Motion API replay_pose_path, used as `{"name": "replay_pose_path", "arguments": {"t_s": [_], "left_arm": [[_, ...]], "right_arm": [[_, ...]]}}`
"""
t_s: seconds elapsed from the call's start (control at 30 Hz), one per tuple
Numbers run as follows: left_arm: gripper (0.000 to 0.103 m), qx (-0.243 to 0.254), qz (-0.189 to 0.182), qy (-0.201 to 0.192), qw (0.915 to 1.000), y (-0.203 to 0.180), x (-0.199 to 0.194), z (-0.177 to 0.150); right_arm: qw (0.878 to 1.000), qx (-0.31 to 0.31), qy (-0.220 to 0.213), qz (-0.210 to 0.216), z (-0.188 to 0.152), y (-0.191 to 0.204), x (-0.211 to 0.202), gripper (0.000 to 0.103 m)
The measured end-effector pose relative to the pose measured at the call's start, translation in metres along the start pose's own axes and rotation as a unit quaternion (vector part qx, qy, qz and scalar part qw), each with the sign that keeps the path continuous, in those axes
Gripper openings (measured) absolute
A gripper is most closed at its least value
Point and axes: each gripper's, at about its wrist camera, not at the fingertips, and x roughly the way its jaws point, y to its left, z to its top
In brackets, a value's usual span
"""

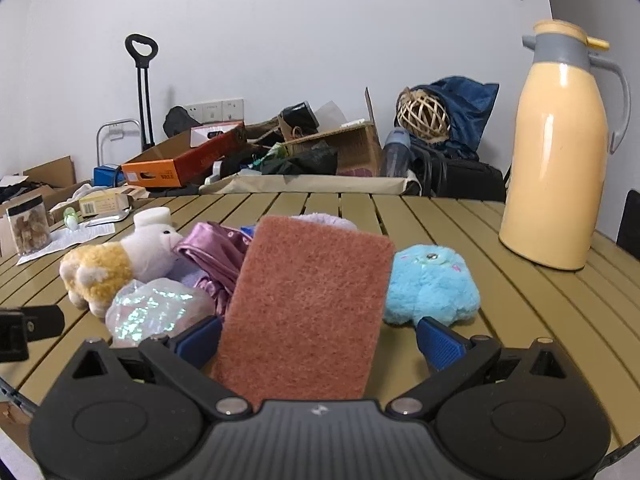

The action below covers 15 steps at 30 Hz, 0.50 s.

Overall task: Collect trash
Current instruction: 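Move both tools toward the table while the right tool grasps the pink scouring pad, then grasp the iridescent plastic bag with the left tool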

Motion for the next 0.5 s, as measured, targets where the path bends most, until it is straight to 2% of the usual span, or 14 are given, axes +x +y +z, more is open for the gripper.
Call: {"name": "replay_pose_path", "arguments": {"t_s": [0.23,0.37,0.4,0.5], "left_arm": [[0.103,-0.003,-0.005,0.01,0.9999,-0.005,0.004,0.002],[0.103,-0.003,-0.008,0.01,0.9999,-0.009,0.003,0.004],[0.103,-0.004,-0.01,0.01,0.9999,-0.01,0.002,0.004],[0.103,-0.005,-0.012,0.009,0.9999,-0.014,0.001,0.005]], "right_arm": [[1.0,0.006,0.009,-0.013,-0.001,0.002,0.007,0.101],[1.0,0.016,0.018,-0.002,-0.001,-0.001,0.01,0.082],[1.0,0.019,0.02,0.001,-0.002,-0.002,0.01,0.075],[1.0,0.025,0.018,0.007,-0.003,-0.004,0.008,0.073]]}}
